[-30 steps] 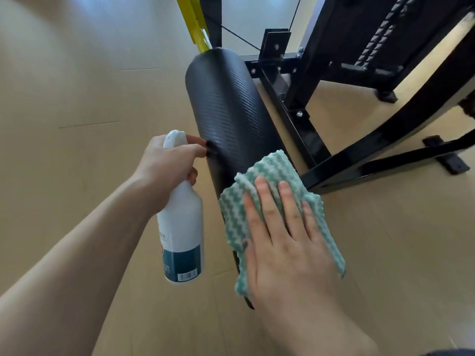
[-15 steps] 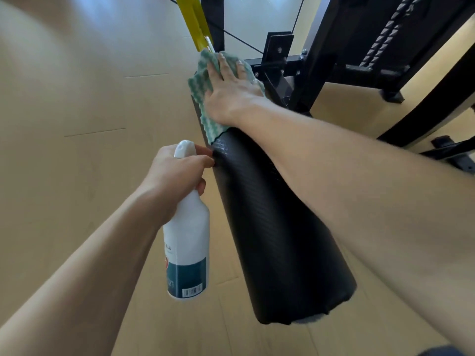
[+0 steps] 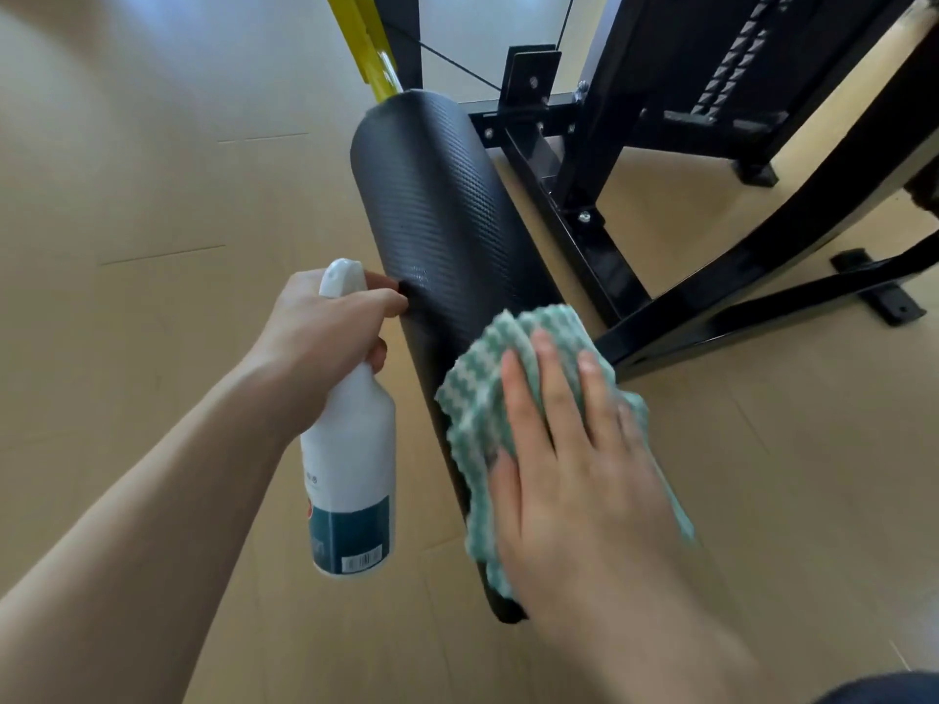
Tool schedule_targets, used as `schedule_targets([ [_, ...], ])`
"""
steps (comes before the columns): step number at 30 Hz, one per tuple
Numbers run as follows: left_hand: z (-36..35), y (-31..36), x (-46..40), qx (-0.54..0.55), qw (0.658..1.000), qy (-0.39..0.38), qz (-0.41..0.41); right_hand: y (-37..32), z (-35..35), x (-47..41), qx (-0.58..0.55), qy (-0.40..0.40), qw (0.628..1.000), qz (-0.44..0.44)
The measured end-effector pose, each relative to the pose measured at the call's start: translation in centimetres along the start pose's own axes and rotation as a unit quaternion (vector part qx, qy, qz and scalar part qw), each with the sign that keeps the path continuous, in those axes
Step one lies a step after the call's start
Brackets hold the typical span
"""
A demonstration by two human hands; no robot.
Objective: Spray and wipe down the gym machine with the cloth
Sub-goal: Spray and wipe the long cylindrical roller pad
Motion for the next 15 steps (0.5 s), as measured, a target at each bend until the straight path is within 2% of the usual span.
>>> schedule_targets([
  [5, 0.1, 0.2, 0.5, -0.012, 1.0, -0.023, -0.014, 1.0, -1.5, -19.5, -0.137, -0.089, 0.986, -0.034],
  [8, 0.0, 0.5, 0.5, -0.036, 0.999, -0.019, -0.023, 1.5, -1.9, -27.9, -0.237, -0.118, 0.962, -0.061],
  [11, -0.3, 0.8, 0.8, -0.051, 0.998, -0.016, -0.028, 1.8, -0.9, -29.7, -0.29, -0.108, 0.948, -0.072],
  [13, -0.5, 0.6, 1.2, -0.054, 0.998, -0.02, -0.023, 1.3, -0.4, -27.5, -0.257, -0.103, 0.959, -0.062],
  [15, -0.9, 0.2, 1.4, -0.048, 0.998, -0.028, -0.009, 0.8, -0.2, -22.6, -0.177, -0.1, 0.978, -0.049],
])
Point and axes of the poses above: each hand's wrist, its own x-axis away from the middle knuckle, its own z-axis out of the back of the hand, y = z × x, the point moved 3 cm from there along -x, towards the middle knuckle, and after that the axes turned 1 degree about x, right-handed, at the moved point
